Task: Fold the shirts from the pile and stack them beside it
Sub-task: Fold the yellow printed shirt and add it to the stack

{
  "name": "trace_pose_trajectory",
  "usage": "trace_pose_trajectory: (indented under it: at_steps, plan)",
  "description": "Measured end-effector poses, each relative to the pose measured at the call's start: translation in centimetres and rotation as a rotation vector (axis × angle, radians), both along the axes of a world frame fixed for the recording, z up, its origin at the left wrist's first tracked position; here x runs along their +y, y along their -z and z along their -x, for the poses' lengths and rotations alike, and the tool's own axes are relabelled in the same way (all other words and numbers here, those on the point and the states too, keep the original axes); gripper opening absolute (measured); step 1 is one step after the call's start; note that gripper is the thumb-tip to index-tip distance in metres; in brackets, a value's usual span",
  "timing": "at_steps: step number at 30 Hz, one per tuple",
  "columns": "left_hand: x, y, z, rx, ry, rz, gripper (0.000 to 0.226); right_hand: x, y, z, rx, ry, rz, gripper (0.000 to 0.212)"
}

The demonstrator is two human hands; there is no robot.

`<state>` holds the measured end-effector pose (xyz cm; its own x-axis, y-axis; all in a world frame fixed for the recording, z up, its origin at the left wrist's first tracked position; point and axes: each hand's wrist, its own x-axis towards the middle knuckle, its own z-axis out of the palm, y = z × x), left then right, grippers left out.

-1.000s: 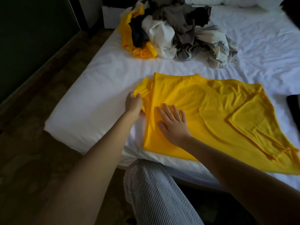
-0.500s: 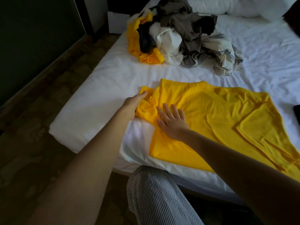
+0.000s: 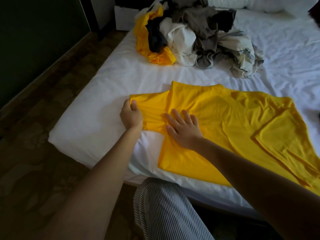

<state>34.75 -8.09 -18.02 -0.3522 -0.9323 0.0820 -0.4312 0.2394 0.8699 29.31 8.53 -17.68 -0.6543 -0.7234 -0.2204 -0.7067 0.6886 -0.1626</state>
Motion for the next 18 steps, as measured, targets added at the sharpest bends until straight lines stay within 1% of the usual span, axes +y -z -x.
trace_pose_trajectory:
  at_steps: [3,5,9,10,12,13,14,15,16,18]
  plan:
    - [0.3,-0.1,0.1,0.068,-0.075,-0.014,0.031,-0.5,-1.2,1.3,0.045,0.005,0.058,0.05]
    - [0.3,0.0,0.0,0.079,-0.078,-0.037,0.03,-0.8,-1.2,1.9,0.064,0.025,0.088,0.052]
    - [-0.1,0.3,-0.5,-0.049,0.114,-0.059,0.033,-2.0,-1.0,2.6,-0.092,0.035,-0.08,0.052]
    - [-0.1,0.3,-0.7,-0.057,0.171,-0.078,0.036,-2.6,-1.7,3.1,-0.102,0.032,-0.106,0.051]
    - [0.1,0.0,-1.1,-0.062,0.28,-0.143,0.043,-3.9,-3.5,4.0,-0.021,-0.007,-0.134,0.049]
    - [0.3,-0.2,-1.2,-0.061,0.321,-0.171,0.049,-4.5,-4.3,4.3,0.031,-0.015,-0.106,0.048]
    - [0.5,-0.5,-1.3,-0.052,0.359,-0.187,0.053,-5.1,-4.7,4.4,0.047,0.011,-0.029,0.047]
    - [0.7,-0.8,-1.4,-0.036,0.387,-0.212,0.054,-5.9,-5.0,4.1,0.01,0.065,0.089,0.046]
    - [0.9,-1.2,-1.5,-0.023,0.414,-0.242,0.052,-6.8,-5.0,3.5,-0.087,0.14,0.234,0.044]
    - [1.3,-2.0,-1.1,-0.035,0.494,-0.246,0.044,-8.9,-5.3,2.2,-0.353,0.287,0.502,0.047]
